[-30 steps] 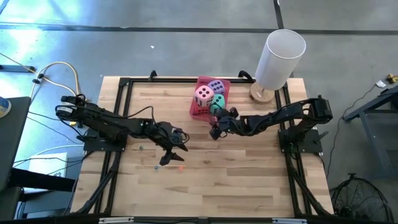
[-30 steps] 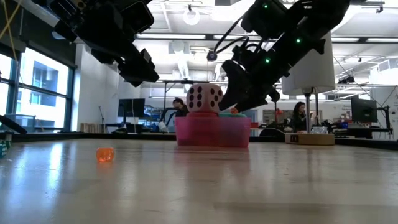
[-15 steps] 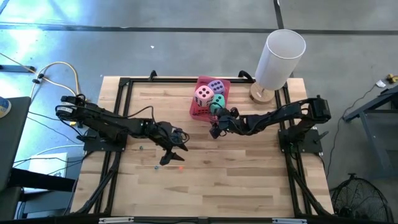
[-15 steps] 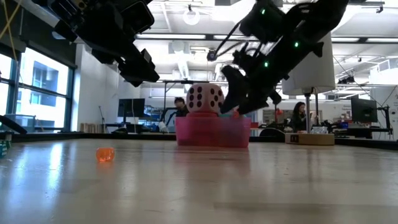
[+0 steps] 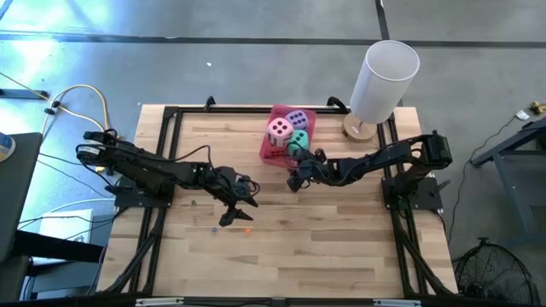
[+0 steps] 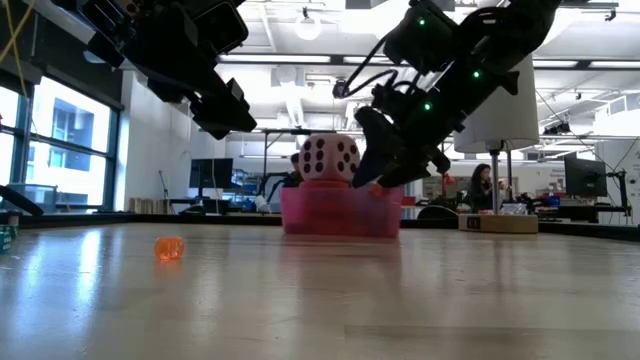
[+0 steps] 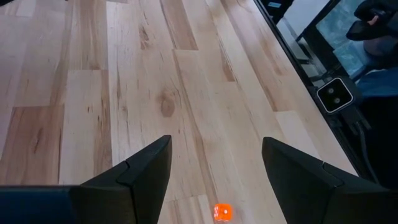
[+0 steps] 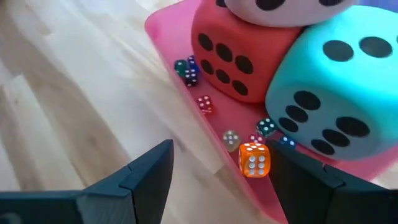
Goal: Pick & Place Dice
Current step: Put the right small orange dice into the bin, then put the small orange dice into the bin, then put the small blue dice into the bin
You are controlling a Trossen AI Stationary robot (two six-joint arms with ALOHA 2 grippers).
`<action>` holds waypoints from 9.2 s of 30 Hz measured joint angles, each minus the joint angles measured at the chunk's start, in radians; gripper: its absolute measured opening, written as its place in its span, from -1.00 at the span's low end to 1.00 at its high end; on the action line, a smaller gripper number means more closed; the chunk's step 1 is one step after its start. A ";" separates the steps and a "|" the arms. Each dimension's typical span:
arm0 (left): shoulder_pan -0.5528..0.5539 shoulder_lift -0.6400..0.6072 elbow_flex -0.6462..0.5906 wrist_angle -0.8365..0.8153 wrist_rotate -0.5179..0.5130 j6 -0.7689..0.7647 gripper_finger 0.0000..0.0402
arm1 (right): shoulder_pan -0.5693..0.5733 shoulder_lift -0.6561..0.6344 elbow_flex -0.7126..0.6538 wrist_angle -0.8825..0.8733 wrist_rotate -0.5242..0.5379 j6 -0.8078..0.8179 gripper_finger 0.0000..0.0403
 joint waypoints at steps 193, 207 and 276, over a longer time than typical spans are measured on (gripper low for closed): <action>0.191 0.182 0.065 0.257 -0.533 0.029 -0.76 | 0.660 -0.092 0.000 0.385 0.063 -0.157 -0.68; 0.333 0.184 0.066 0.258 -0.374 0.014 -0.68 | 0.688 -0.092 0.000 0.377 0.064 -0.141 -0.68; -0.496 -0.002 0.066 -0.753 -0.361 -0.484 -0.29 | 0.645 -0.093 0.000 0.394 0.061 -0.239 -0.68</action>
